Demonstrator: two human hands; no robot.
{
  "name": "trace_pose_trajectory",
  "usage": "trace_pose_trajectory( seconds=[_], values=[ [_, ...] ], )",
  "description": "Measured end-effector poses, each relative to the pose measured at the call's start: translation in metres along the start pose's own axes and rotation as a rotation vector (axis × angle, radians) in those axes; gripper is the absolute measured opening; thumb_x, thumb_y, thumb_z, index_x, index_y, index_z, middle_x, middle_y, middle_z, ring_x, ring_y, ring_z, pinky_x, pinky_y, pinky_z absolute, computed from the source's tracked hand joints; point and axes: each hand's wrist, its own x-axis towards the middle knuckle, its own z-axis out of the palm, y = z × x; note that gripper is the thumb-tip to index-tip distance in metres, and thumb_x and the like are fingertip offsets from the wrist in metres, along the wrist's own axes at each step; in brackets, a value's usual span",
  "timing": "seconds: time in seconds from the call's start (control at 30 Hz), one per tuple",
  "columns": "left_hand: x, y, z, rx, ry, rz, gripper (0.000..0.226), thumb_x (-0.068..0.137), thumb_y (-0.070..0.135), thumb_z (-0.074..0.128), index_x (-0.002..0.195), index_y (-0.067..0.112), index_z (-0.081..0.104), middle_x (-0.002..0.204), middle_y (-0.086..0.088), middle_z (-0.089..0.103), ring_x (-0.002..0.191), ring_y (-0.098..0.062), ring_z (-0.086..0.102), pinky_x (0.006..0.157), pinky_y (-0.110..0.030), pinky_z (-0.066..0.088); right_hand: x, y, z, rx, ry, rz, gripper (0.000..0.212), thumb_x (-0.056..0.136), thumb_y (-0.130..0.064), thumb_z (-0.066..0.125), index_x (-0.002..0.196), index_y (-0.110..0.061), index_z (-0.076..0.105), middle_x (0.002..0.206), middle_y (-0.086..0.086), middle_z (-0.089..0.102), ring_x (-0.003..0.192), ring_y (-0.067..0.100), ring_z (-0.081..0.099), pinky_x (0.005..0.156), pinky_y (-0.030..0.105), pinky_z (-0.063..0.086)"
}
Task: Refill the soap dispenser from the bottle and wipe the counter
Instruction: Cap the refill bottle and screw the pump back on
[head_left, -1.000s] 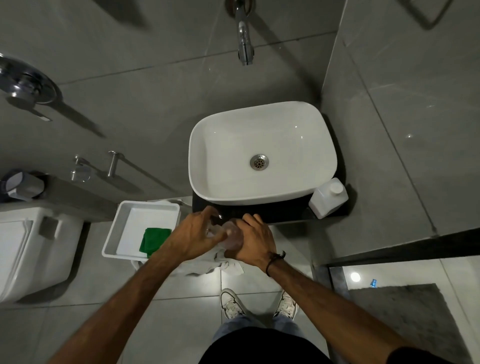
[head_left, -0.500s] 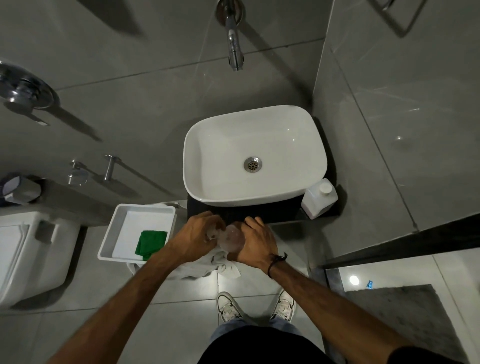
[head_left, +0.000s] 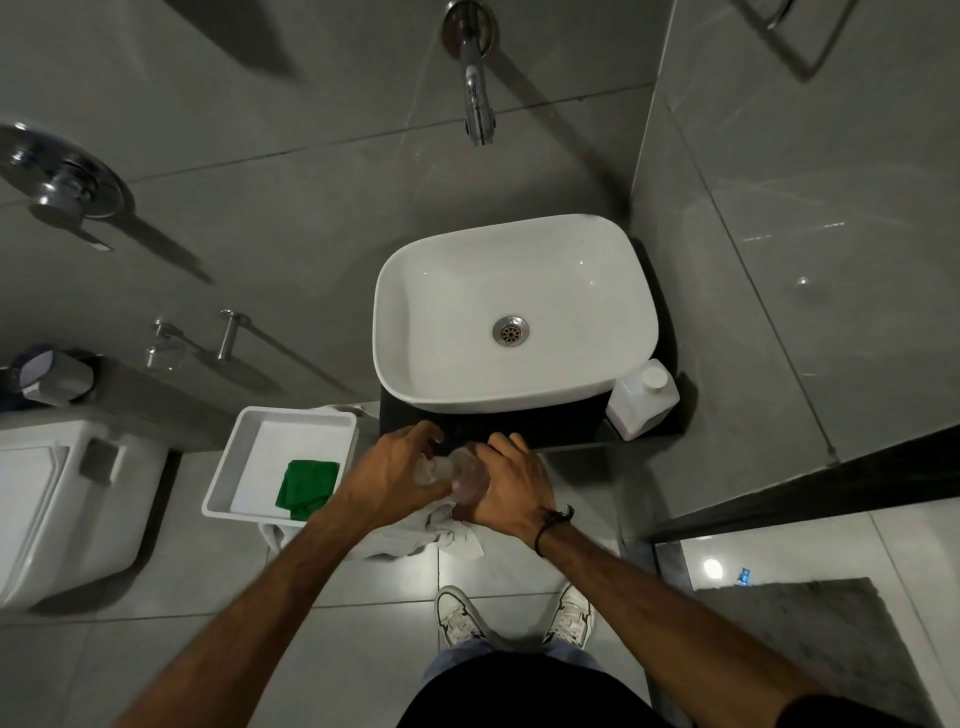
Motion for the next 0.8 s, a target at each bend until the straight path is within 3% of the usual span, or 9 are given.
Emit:
trace_pose_trajectory(
  seconds=[0.07,0.13,0.2,0.27,0.33,0.43,0.57,0.7,0.8],
  values=[
    [0.0005,0.0008,0.0021,0.105,0.024,-0.042,0.031,0.086,0.043,0.071,0.101,0.018,0.062,0.087,0.000,0.067,0.077,-0.022,0.066,0.067,-0.031,0.055,0.0004,-0.0014,-0.0011,-0.001,-0.016,0.000,0.083,0.050,-0.070,0.081,0.119,-0.027,0.063,0.104,-0.006,0.057,0.096,0.017,0.049,0.073,0.025,0.040],
    [-0.0007,0.0006,0.0047,0.099,-0.022,0.052,0.020,0.087,0.022,0.070,0.105,0.017,0.063,0.099,-0.004,0.067,0.089,-0.026,0.067,0.076,-0.036,0.057,0.0007,-0.0018,-0.0014,-0.001,-0.041,0.011,0.084,0.050,-0.071,0.081,0.118,-0.024,0.064,0.106,-0.005,0.057,0.098,0.018,0.049,0.076,0.027,0.042],
    [-0.0034,-0.0020,0.0035,0.068,-0.062,0.139,0.043,0.079,0.011,0.073,0.120,0.019,0.062,0.113,-0.001,0.063,0.100,-0.022,0.062,0.084,-0.034,0.056,0.0003,-0.0016,-0.0014,0.002,-0.061,0.025,0.084,0.052,-0.073,0.080,0.118,-0.023,0.064,0.108,-0.004,0.057,0.100,0.018,0.049,0.080,0.029,0.044],
    [-0.0052,-0.0025,0.0008,0.018,-0.047,0.085,0.057,0.076,0.028,0.078,0.128,0.024,0.057,0.116,0.006,0.061,0.099,-0.014,0.062,0.083,-0.028,0.057,-0.0009,-0.0012,-0.0010,-0.004,-0.057,0.020,0.082,0.053,-0.074,0.078,0.117,-0.024,0.064,0.107,-0.005,0.057,0.099,0.018,0.049,0.078,0.027,0.041],
    [-0.0041,-0.0015,0.0024,0.040,0.025,-0.003,0.042,0.083,0.046,0.072,0.115,0.021,0.061,0.101,0.006,0.068,0.084,-0.013,0.066,0.073,-0.028,0.058,-0.0015,-0.0016,0.0000,-0.010,-0.047,0.008,0.081,0.052,-0.073,0.078,0.117,-0.026,0.063,0.105,-0.006,0.057,0.097,0.017,0.049,0.075,0.025,0.039],
    [-0.0015,-0.0024,0.0064,0.105,0.065,0.000,0.018,0.092,0.030,0.065,0.090,0.011,0.066,0.084,-0.004,0.072,0.070,-0.020,0.065,0.069,-0.036,0.059,-0.0014,-0.0028,0.0015,-0.010,-0.050,0.006,0.081,0.049,-0.071,0.079,0.116,-0.027,0.064,0.103,-0.007,0.057,0.096,0.017,0.048,0.075,0.027,0.043],
    [-0.0016,-0.0038,0.0043,0.090,-0.025,0.198,0.021,0.080,0.011,0.073,0.102,0.012,0.071,0.100,-0.003,0.068,0.083,-0.017,0.065,0.072,-0.021,0.051,-0.0029,0.0001,0.0043,-0.015,-0.051,0.016,0.074,0.047,-0.070,0.081,0.101,-0.022,0.066,0.099,-0.005,0.058,0.093,0.018,0.049,0.076,0.029,0.043],
    [-0.0023,-0.0027,0.0025,0.035,0.021,0.130,0.031,0.080,0.026,0.076,0.108,0.016,0.068,0.100,0.002,0.068,0.086,-0.015,0.066,0.075,-0.025,0.056,-0.0035,-0.0019,0.0046,-0.016,-0.045,0.009,0.076,0.048,-0.072,0.079,0.108,-0.025,0.066,0.100,-0.006,0.059,0.094,0.017,0.050,0.076,0.028,0.044],
    [-0.0010,-0.0031,0.0028,0.063,-0.002,-0.010,0.023,0.090,0.035,0.068,0.090,0.012,0.067,0.081,0.000,0.069,0.071,-0.020,0.066,0.064,-0.032,0.056,-0.0020,-0.0033,0.0026,-0.007,-0.037,-0.010,0.081,0.048,-0.070,0.079,0.116,-0.029,0.064,0.102,-0.008,0.059,0.094,0.016,0.048,0.073,0.026,0.040]
  ],
)
